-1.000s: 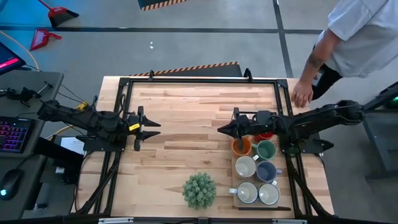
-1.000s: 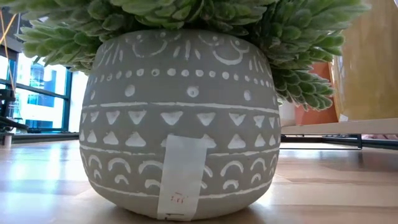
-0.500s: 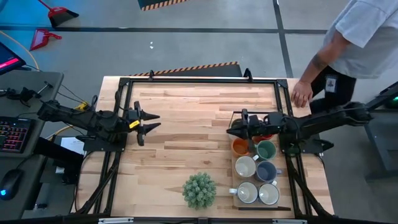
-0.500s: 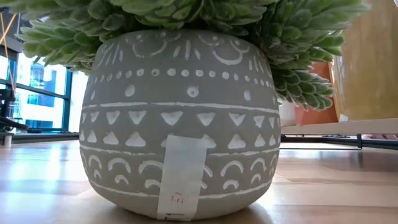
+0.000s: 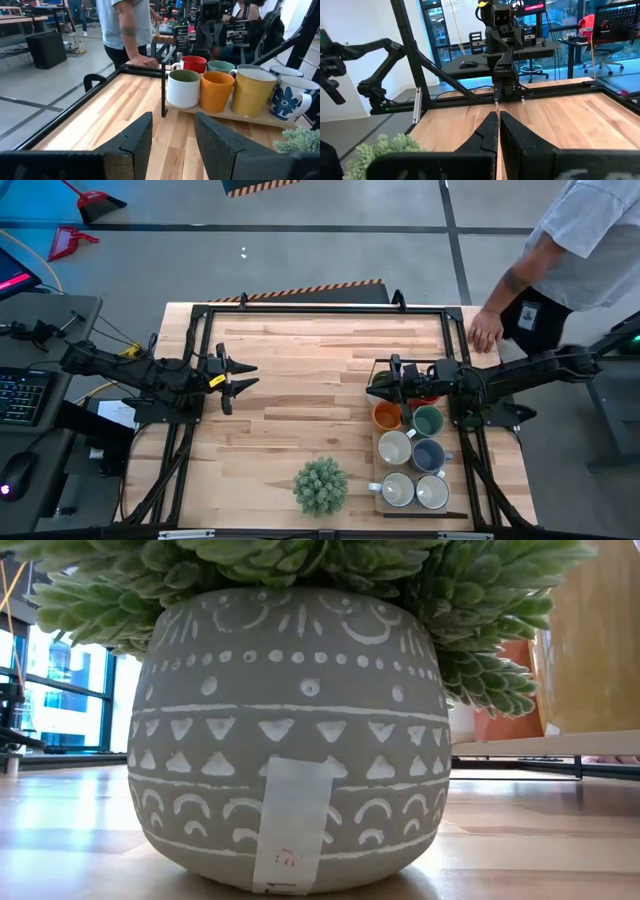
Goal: Place coffee mugs
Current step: Return to Home Position
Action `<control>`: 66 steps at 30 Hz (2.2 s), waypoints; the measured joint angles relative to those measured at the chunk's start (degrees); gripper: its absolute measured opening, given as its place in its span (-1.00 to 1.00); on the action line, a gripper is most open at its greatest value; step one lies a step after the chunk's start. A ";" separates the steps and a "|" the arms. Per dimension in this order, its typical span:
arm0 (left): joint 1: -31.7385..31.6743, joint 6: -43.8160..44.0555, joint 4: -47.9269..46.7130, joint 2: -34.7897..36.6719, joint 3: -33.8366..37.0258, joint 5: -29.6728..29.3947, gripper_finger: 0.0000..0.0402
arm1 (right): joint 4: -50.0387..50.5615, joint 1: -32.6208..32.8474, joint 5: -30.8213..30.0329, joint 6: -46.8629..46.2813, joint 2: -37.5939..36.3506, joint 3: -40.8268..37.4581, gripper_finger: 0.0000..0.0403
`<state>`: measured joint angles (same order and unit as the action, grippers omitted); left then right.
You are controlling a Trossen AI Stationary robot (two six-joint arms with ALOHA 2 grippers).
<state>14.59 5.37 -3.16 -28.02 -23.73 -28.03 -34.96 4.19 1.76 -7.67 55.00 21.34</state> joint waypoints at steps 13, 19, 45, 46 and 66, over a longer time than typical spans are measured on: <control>0.00 -0.02 0.00 0.01 0.00 0.00 -0.33 | 5.97 0.00 6.17 -1.97 -1.46 0.07 -1.00; 0.00 -0.02 -0.02 0.01 0.00 0.00 -0.33 | 15.21 0.00 8.33 -1.17 -7.07 0.07 -1.00; 0.00 -0.02 -0.01 0.01 0.00 0.00 -0.33 | 25.08 2.25 7.91 5.23 -37.58 -13.08 -1.00; 0.00 -0.02 0.00 0.01 0.00 0.00 -0.33 | 25.75 2.25 7.77 5.43 -38.48 -13.40 -1.00; 0.00 -0.02 -0.02 0.01 0.00 0.00 -0.33 | 31.91 2.21 2.72 6.22 -53.23 -20.76 -1.00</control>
<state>14.59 5.34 -3.18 -28.01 -23.73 -28.03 -3.05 6.39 4.48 -1.45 1.77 0.58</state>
